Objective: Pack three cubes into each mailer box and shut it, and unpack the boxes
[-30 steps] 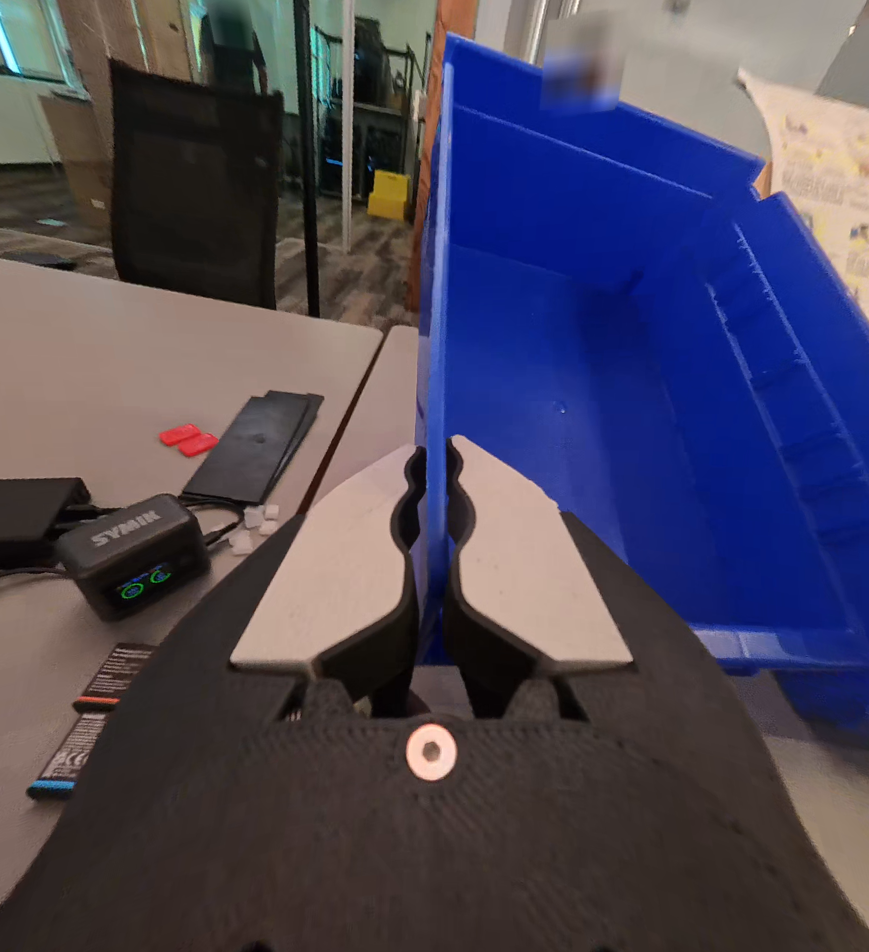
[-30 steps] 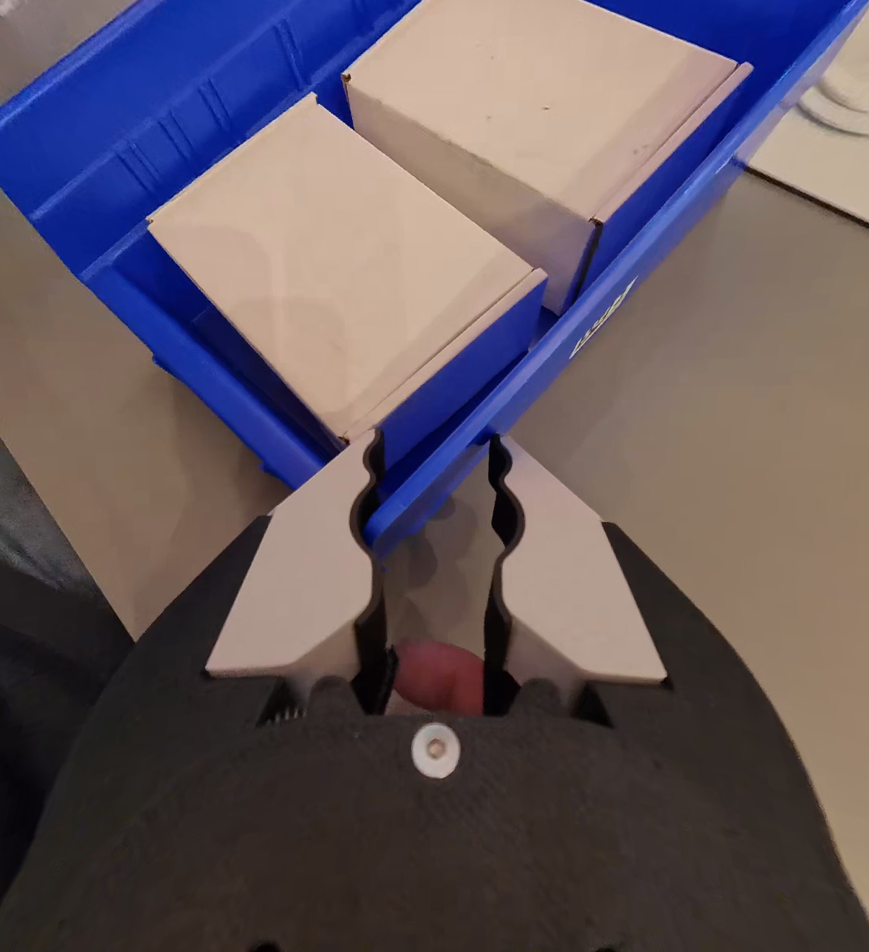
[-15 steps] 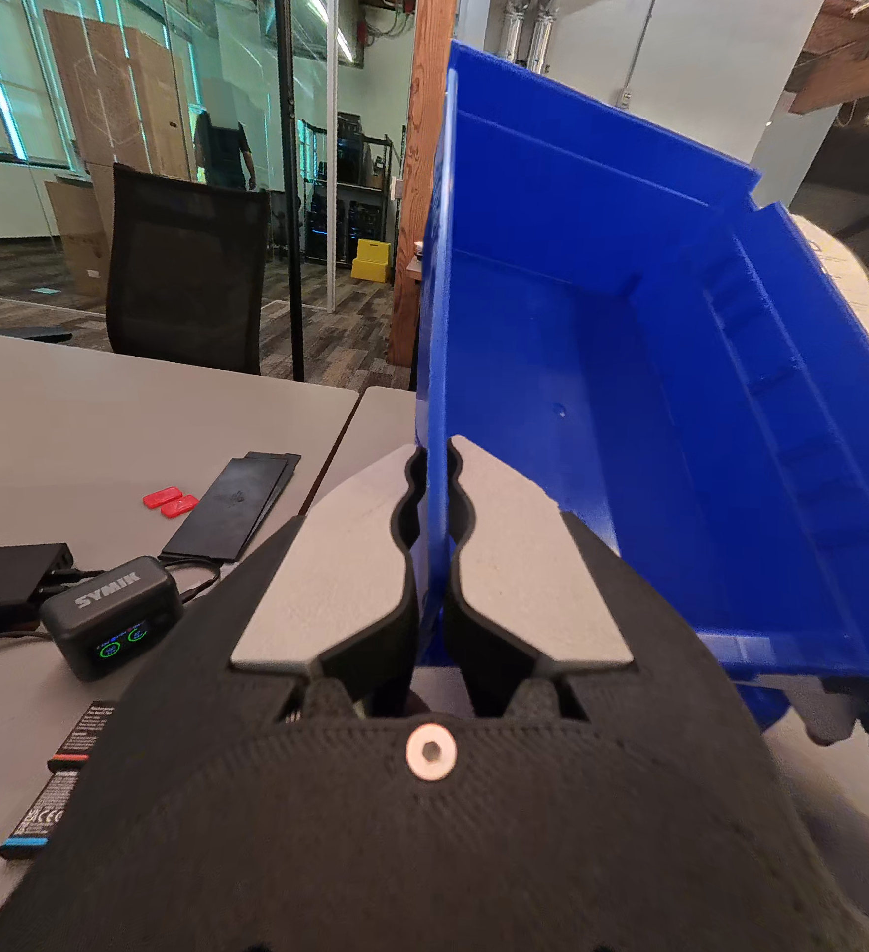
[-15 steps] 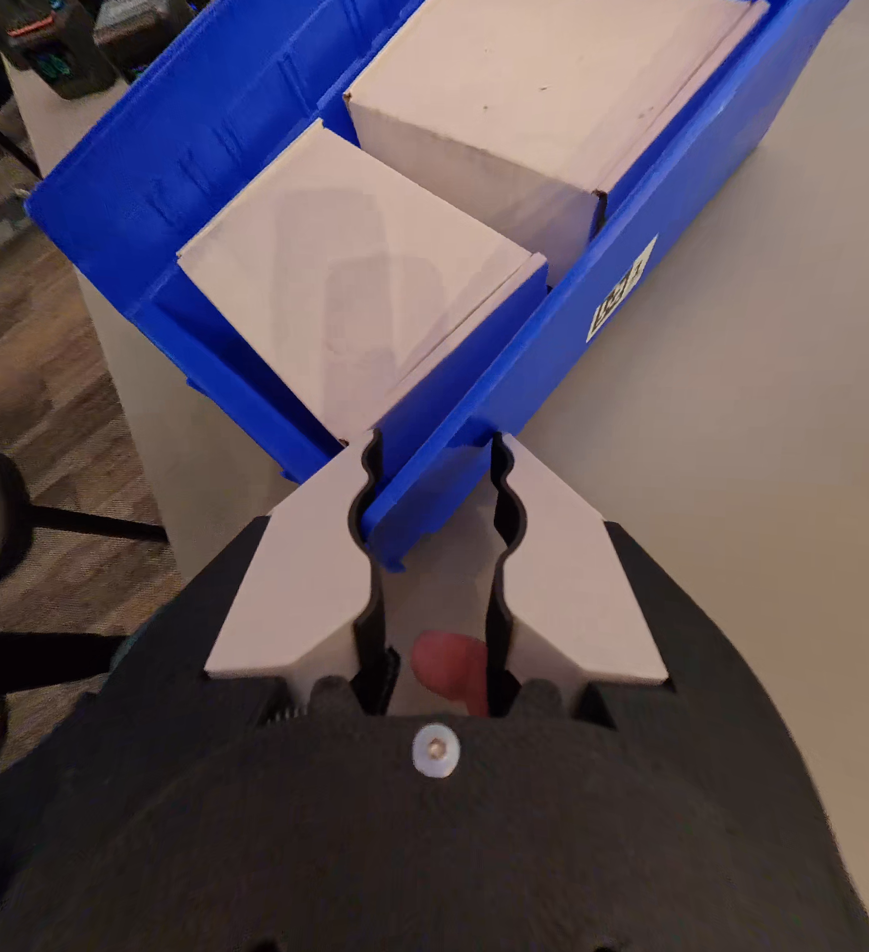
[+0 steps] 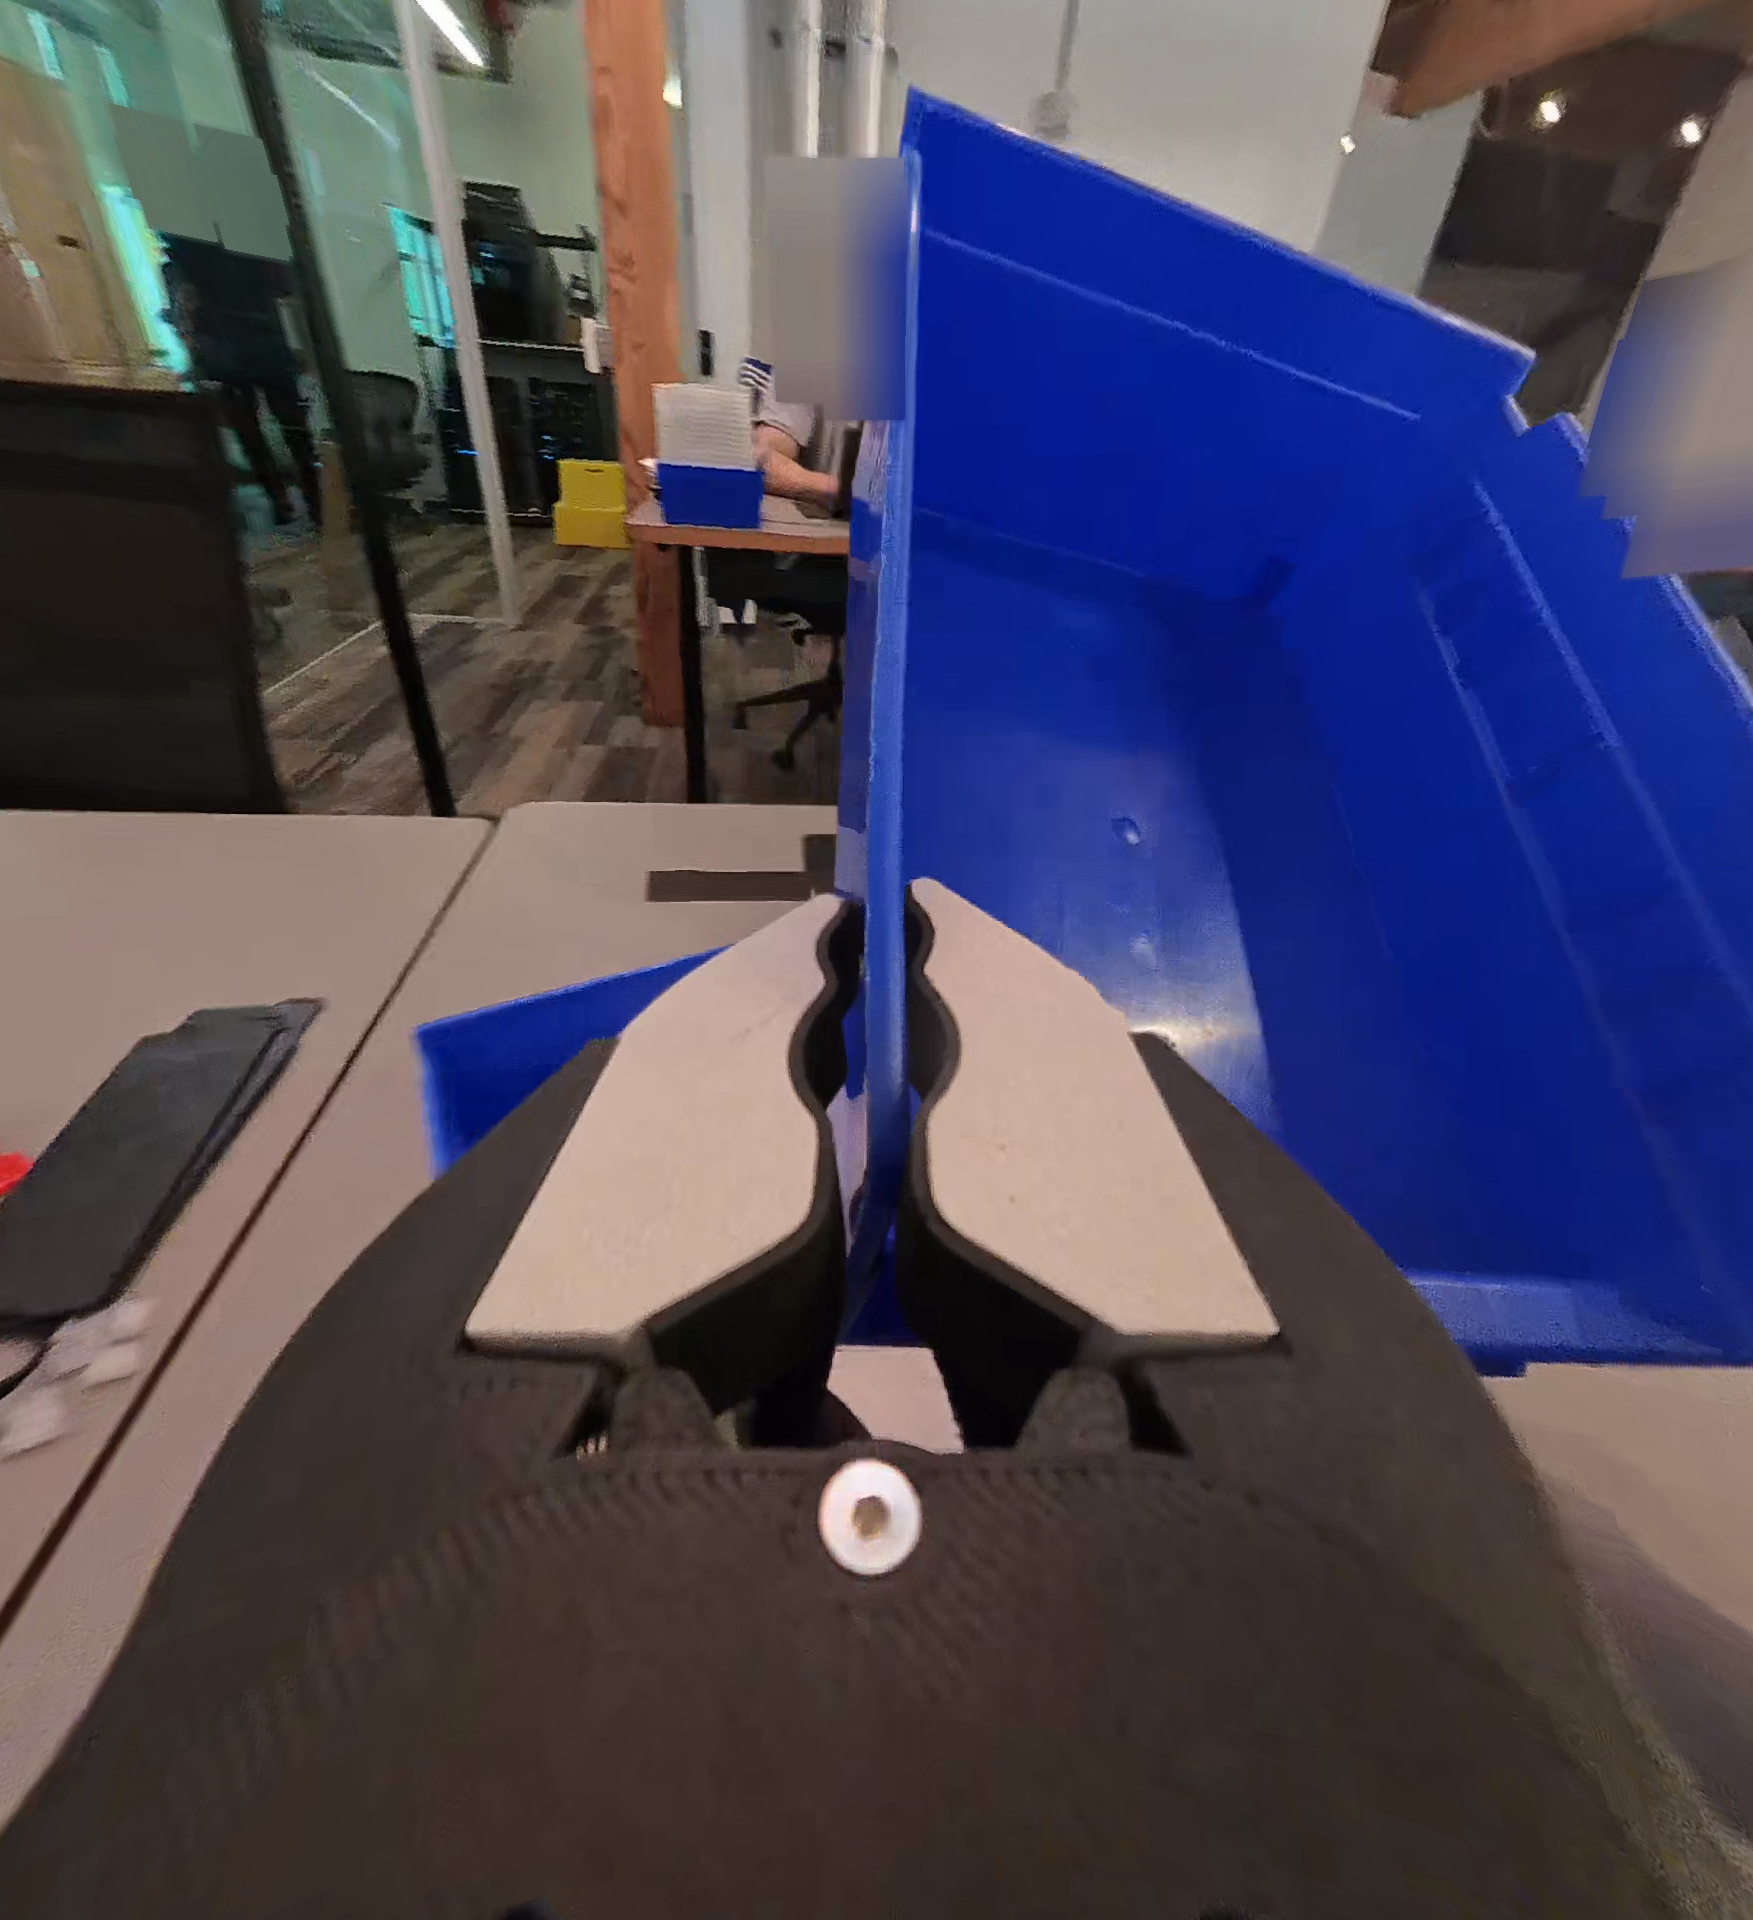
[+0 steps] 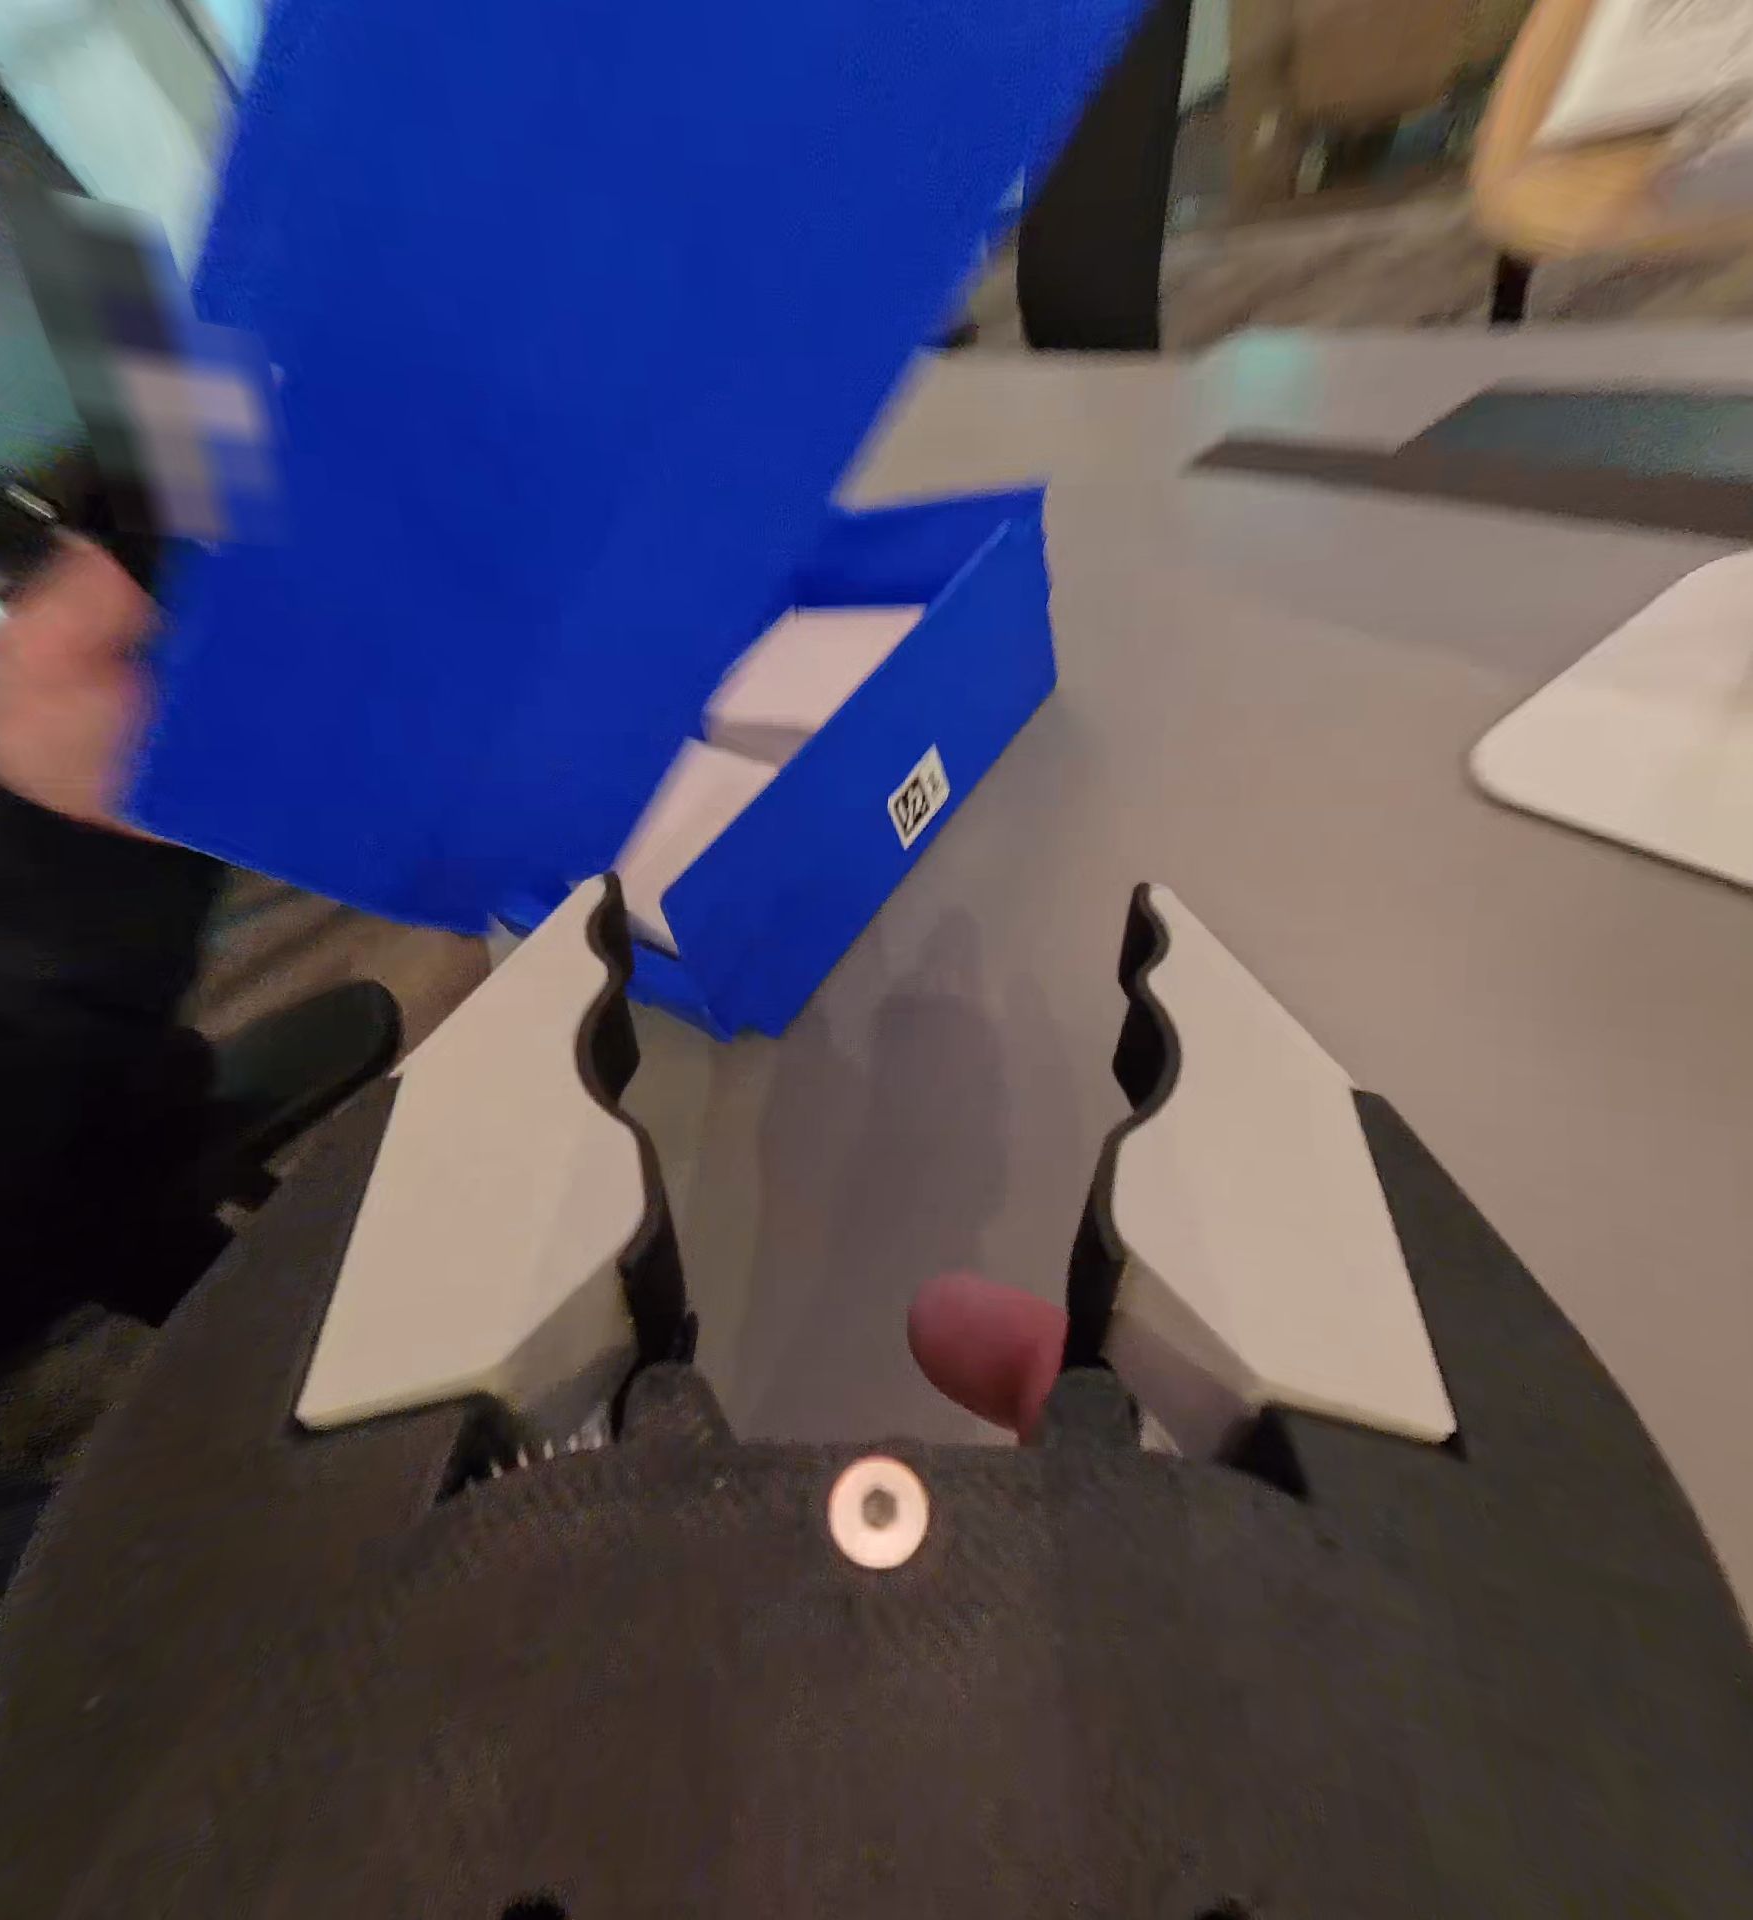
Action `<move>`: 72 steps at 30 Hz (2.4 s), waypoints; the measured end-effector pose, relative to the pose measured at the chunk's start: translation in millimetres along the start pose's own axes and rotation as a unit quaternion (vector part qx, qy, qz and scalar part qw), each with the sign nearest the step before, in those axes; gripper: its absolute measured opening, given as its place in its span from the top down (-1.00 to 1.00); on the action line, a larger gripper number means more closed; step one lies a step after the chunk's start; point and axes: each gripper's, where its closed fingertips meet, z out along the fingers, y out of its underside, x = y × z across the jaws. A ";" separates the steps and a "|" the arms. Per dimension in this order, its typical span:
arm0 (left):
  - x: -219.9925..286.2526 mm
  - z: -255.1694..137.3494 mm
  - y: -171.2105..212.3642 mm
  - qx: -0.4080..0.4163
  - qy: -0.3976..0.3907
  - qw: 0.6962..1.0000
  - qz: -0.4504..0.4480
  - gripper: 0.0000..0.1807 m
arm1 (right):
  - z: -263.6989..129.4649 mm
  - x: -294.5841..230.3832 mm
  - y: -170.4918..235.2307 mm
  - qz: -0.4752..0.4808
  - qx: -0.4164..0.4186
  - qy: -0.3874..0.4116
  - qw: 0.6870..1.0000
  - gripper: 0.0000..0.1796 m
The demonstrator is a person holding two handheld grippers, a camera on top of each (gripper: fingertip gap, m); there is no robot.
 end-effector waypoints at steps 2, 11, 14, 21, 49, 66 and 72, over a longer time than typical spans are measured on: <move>40.9 24.6 7.6 -0.018 0.022 0.999 0.020 0.94 | -51.0 3.5 -22.4 0.008 0.057 0.006 0.998 -0.14; 240.0 101.4 80.2 -0.101 0.160 0.981 0.042 0.94 | -153.5 36.4 8.7 0.045 0.067 0.143 0.986 -0.14; 291.1 108.4 112.6 -0.129 0.184 0.974 0.041 0.93 | -183.7 82.3 37.0 0.046 0.034 0.266 0.962 0.01; 349.3 109.5 168.4 -0.191 0.212 0.958 0.013 0.86 | -226.4 132.4 75.2 0.071 -0.024 0.330 0.941 0.20; -59.0 -23.0 136.4 -0.319 -0.171 0.906 0.221 0.24 | -317.6 243.8 84.2 -0.072 -0.193 0.452 0.868 0.89; -133.9 -8.9 189.7 -0.370 -0.139 0.913 0.098 0.84 | -373.3 280.6 82.8 -0.047 -0.190 0.496 0.846 0.89; -149.7 11.8 189.1 -0.363 -0.097 0.921 0.106 0.86 | -395.5 293.0 83.3 -0.042 -0.192 0.509 0.838 0.88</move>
